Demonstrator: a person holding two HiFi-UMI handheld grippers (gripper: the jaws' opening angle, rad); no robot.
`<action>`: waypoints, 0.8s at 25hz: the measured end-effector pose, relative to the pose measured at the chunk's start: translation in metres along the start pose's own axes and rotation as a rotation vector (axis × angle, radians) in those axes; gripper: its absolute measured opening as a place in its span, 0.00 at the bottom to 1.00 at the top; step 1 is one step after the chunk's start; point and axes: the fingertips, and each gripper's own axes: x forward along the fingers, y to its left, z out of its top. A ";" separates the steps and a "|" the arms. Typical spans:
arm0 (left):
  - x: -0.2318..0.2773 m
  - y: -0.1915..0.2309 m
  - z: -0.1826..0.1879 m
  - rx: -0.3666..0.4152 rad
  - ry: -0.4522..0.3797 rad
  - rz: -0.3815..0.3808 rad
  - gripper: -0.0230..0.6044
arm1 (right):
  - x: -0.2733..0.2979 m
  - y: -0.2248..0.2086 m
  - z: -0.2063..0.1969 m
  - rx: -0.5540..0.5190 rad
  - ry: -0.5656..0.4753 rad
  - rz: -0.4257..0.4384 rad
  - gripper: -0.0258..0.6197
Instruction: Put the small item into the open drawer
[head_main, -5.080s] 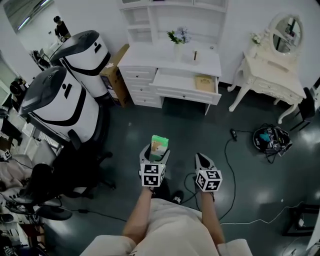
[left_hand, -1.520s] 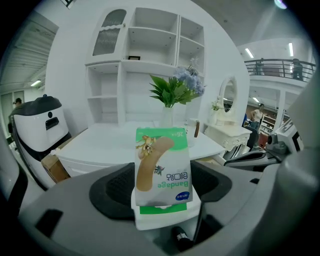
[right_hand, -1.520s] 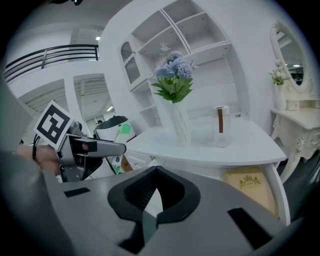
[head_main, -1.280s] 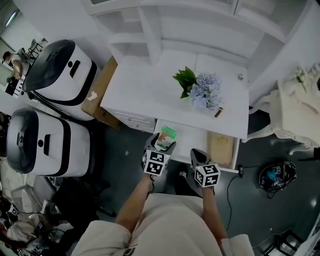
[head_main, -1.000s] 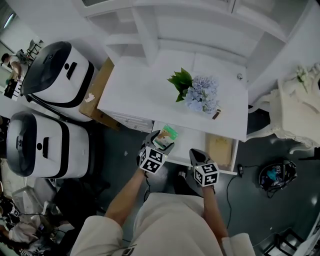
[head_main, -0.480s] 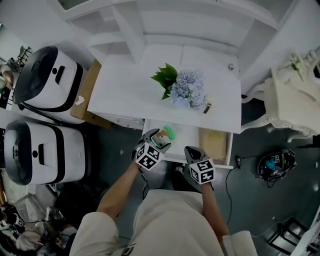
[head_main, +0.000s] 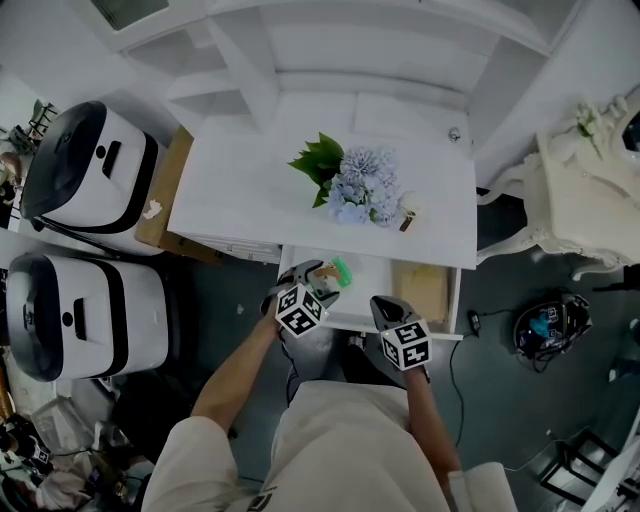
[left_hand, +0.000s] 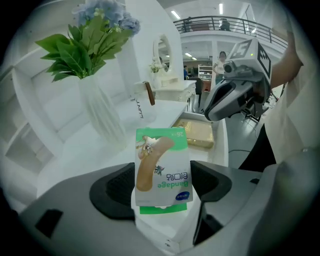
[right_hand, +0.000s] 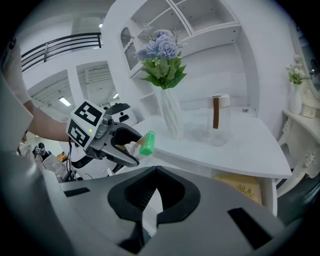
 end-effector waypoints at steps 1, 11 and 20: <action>0.004 0.000 0.000 0.012 0.004 -0.005 0.61 | 0.000 -0.001 -0.001 0.000 0.004 -0.001 0.08; 0.039 -0.008 -0.020 0.102 0.065 -0.109 0.61 | 0.007 -0.008 -0.013 -0.005 0.048 -0.008 0.08; 0.071 -0.015 -0.028 0.212 0.103 -0.187 0.61 | 0.015 -0.005 -0.020 -0.044 0.094 0.014 0.08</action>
